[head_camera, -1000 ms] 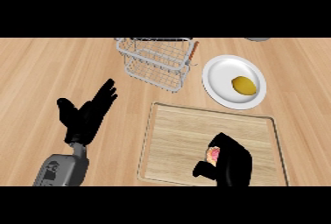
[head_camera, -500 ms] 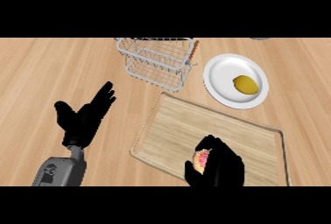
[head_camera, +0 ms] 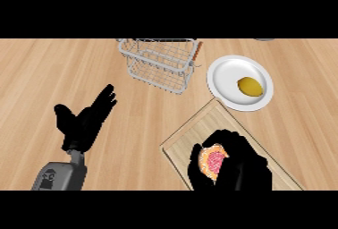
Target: Pick the cupcake from the tray and place it in the tiered basket
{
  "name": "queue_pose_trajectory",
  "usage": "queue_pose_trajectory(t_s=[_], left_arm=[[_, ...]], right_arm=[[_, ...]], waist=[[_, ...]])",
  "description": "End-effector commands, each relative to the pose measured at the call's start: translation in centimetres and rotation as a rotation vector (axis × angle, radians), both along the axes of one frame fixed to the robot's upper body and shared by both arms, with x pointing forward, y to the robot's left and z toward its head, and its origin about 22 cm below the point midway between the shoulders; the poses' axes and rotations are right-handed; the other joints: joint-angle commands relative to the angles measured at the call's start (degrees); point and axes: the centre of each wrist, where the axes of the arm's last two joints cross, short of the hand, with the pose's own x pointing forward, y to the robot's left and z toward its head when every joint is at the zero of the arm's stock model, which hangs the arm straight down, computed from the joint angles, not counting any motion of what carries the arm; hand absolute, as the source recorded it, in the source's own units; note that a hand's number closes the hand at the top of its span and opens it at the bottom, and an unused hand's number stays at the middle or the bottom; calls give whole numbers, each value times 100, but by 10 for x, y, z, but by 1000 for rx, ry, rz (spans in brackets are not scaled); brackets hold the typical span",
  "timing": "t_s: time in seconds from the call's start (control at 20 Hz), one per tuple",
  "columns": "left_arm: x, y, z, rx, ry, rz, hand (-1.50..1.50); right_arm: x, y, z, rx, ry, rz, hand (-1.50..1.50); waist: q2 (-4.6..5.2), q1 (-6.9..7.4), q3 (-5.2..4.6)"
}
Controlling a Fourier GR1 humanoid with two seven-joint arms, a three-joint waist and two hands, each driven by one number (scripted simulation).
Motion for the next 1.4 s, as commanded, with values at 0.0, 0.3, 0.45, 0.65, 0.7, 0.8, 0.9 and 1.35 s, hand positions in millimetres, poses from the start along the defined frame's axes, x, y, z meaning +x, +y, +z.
queue_pose_trajectory(t_s=[0.0, 0.3, 0.45, 0.65, 0.7, 0.8, 0.9, 1.35], left_arm=[[-1, 5, 1, 8, 6, -7, 0], [4, -10, -3, -2, -12, -21, 0], [3, -15, -1, -2, -2, -36, 0], [6, -15, 3, -1, -14, -55, 0], [13, -8, 12, 10, -17, -52, 0], [8, -28, 6, -6, -9, -81, 0], [15, -20, 11, 3, -22, -81, 0], [19, -27, 11, 1, -31, -76, 0]], right_arm=[[-4, 5, 34, 53, 11, -168, 150], [19, 7, 56, -18, -18, -193, 150], [37, 8, 63, -49, 13, -214, 150], [63, 7, 84, -32, 24, -235, 150], [70, 5, 93, -5, 25, -246, 150], [89, 7, 106, 36, 13, -260, 150], [104, 8, 121, 34, 28, -277, 150], [181, 25, 163, 101, 56, -276, 150]], waist=[[16, 64, -1], [84, 141, -14], [92, 263, -12], [106, 396, -8], [111, 376, 1], [135, 482, 6], [149, 481, 1], [216, 539, 18]])
